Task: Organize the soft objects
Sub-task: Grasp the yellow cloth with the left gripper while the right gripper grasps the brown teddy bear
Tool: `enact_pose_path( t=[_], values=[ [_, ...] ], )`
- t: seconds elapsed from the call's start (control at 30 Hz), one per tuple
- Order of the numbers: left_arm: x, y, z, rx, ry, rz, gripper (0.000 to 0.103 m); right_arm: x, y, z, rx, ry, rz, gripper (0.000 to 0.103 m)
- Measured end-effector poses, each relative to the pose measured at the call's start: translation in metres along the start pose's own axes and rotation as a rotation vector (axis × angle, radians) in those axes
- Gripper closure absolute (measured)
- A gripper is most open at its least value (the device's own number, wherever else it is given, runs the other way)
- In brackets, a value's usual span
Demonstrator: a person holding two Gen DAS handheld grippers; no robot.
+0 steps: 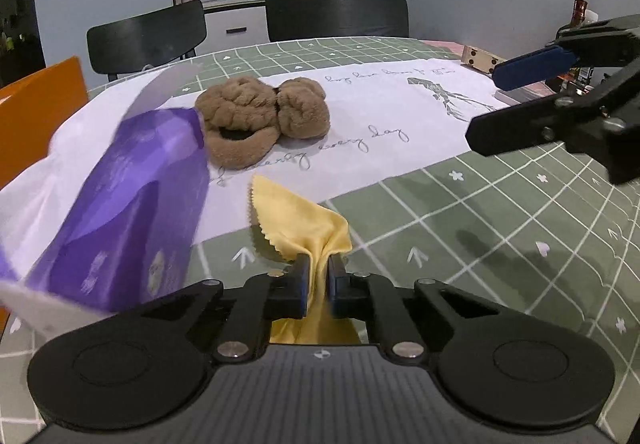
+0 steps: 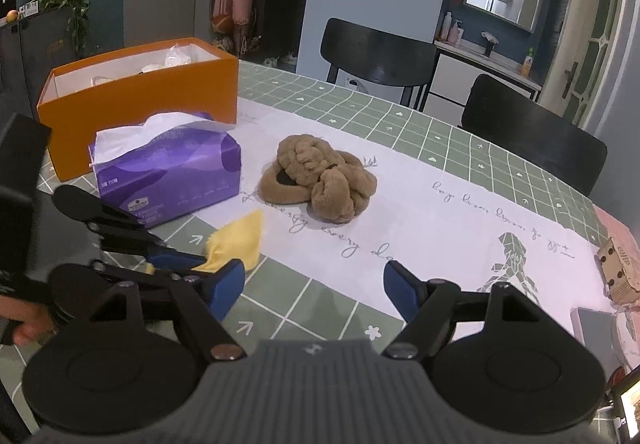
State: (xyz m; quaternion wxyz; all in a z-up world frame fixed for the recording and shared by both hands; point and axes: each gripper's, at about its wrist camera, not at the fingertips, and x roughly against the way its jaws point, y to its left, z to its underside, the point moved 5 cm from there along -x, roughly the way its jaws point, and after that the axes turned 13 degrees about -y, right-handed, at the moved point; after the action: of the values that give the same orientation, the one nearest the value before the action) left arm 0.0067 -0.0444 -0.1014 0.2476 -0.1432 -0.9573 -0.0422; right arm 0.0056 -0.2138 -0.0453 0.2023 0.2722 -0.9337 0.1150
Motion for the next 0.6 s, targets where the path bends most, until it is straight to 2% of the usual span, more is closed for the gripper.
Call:
enact_pose_path(
  t=[0.2,0.43,0.6],
  values=[
    [0.026,0.007,0.012,-0.027,0.008,0.017,0.094,-0.024,0.004,-0.003,0.005,-0.01,-0.014,0.024],
    [0.041,0.019,0.021,0.007,0.007,0.039,0.094,-0.104,-0.002,-0.022,0.035,0.029,0.02,0.021],
    [0.053,0.027,0.028,0.006,0.002,0.026,0.094,-0.166,0.007,-0.027,0.21,0.063,0.047,0.019]
  ],
)
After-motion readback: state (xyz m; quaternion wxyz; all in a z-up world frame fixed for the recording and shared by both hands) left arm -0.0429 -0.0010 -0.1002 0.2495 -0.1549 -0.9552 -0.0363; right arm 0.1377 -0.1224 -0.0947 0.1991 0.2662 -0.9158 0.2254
